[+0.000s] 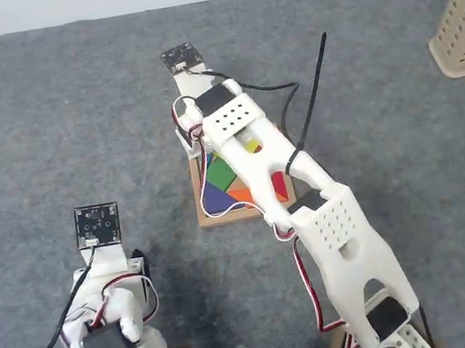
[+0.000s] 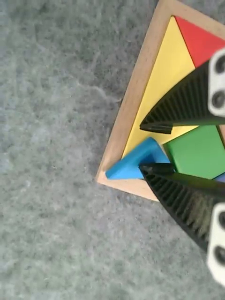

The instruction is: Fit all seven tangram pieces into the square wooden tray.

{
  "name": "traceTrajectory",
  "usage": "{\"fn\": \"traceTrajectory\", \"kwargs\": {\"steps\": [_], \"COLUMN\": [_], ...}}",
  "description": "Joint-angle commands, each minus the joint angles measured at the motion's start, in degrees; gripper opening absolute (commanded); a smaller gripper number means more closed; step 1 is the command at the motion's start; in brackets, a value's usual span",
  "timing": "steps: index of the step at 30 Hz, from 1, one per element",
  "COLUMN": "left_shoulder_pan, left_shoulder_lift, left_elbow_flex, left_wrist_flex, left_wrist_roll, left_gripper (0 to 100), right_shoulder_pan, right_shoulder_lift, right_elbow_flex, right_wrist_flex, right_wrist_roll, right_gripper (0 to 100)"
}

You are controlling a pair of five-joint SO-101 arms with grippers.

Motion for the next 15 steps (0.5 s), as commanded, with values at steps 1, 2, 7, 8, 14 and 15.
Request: {"fn": "traceTrajectory", "kwargs": {"steps": [1, 2, 7, 8, 14, 15], "left_shoulder_pan": [-0.3, -0.3, -0.3, -0.3, -0.3, -0.3], "left_shoulder_lift": [-0.4, -0.4, -0.4, -0.4, -0.4, -0.4], "left_elbow_flex": [-0.7, -0.7, -0.7, -0.7, -0.7, -0.7], "left_wrist_flex": [0.2, 0.2, 0.2, 0.2, 0.2, 0.2], "left_wrist_roll": [-0.4, -0.4, -0.4, -0.4, -0.4, -0.4], "left_gripper": [17, 17, 17, 17, 17, 17], "right_shoulder_pan": [0.8, 0.7, 0.7, 0.7, -0.1, -0.6], "right_shoulder_lift": [-1.0, -0.6, 1.8, 2.2, 2.3, 2.1], "right_elbow_flex": [-3.2, -3.2, -3.2, -3.2, -3.4, -3.4], "right_wrist_flex": [-1.5, -1.5, -0.4, 0.4, 3.8, 3.9], "right_wrist_roll": [-0.5, -0.5, -0.4, -0.4, -0.4, -0.4], "right_gripper": [10.8, 10.8, 10.8, 10.8, 10.8, 10.8]}}
